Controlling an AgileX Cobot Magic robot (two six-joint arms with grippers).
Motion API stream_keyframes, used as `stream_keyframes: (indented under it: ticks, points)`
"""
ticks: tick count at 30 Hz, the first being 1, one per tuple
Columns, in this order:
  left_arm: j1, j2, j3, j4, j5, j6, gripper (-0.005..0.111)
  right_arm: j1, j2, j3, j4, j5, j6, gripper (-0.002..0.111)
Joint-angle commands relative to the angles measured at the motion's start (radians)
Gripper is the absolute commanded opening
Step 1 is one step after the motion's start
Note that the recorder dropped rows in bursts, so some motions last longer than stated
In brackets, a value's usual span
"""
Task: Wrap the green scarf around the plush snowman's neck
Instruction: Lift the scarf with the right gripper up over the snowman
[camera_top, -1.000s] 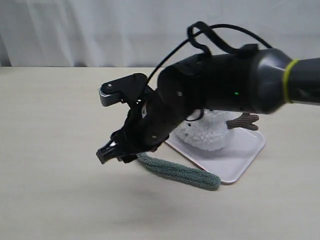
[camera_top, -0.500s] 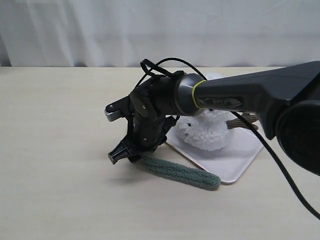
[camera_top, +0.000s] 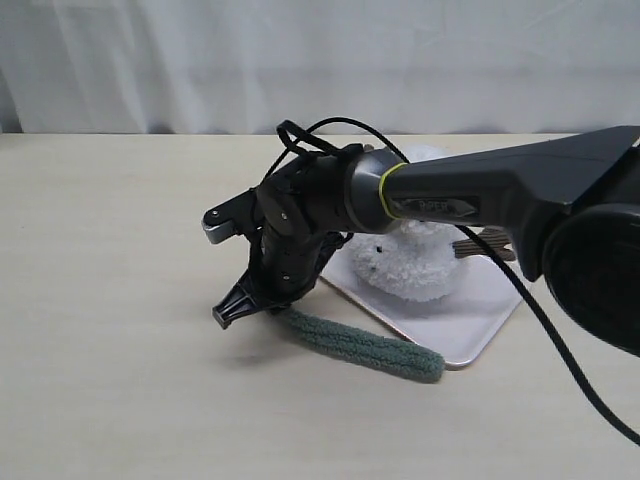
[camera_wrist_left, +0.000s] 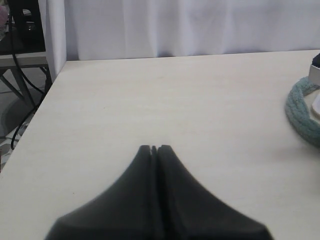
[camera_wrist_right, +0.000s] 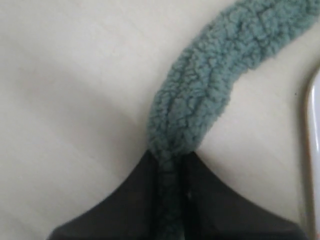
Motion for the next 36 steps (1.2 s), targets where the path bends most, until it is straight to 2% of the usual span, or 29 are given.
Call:
stream_keyframes:
  ticks: [1, 7, 14, 25, 27, 32, 36]
  points:
    - [-0.002, -0.002, 0.002, -0.013, -0.031, 0.0, 0.0, -0.001, -0.007, 0.01, -0.012, 0.086, -0.059, 0.004]
    - [-0.002, -0.002, 0.002, -0.013, -0.031, 0.0, 0.0, 0.027, -0.109, 0.01, -0.013, 0.124, -0.064, 0.004]
    - [-0.002, -0.002, 0.002, -0.013, -0.031, 0.0, 0.0, 0.106, -0.263, 0.01, -0.079, 0.19, -0.066, 0.004]
    - [-0.002, -0.002, 0.002, -0.013, -0.031, 0.0, 0.0, 0.198, -0.514, 0.01, -0.215, 0.42, -0.047, 0.004]
    - [-0.002, -0.002, 0.002, -0.013, -0.031, 0.0, 0.0, 0.198, -0.556, 0.01, -0.265, 0.469, 0.005, 0.004]
    - [-0.002, -0.002, 0.002, -0.013, -0.031, 0.0, 0.0, 0.192, -0.587, 0.019, -0.568, 0.49, 0.225, 0.004]
    - [-0.002, -0.002, 0.002, -0.013, -0.031, 0.0, 0.0, 0.169, -0.587, 0.067, -0.64, 0.49, 0.367, 0.004]
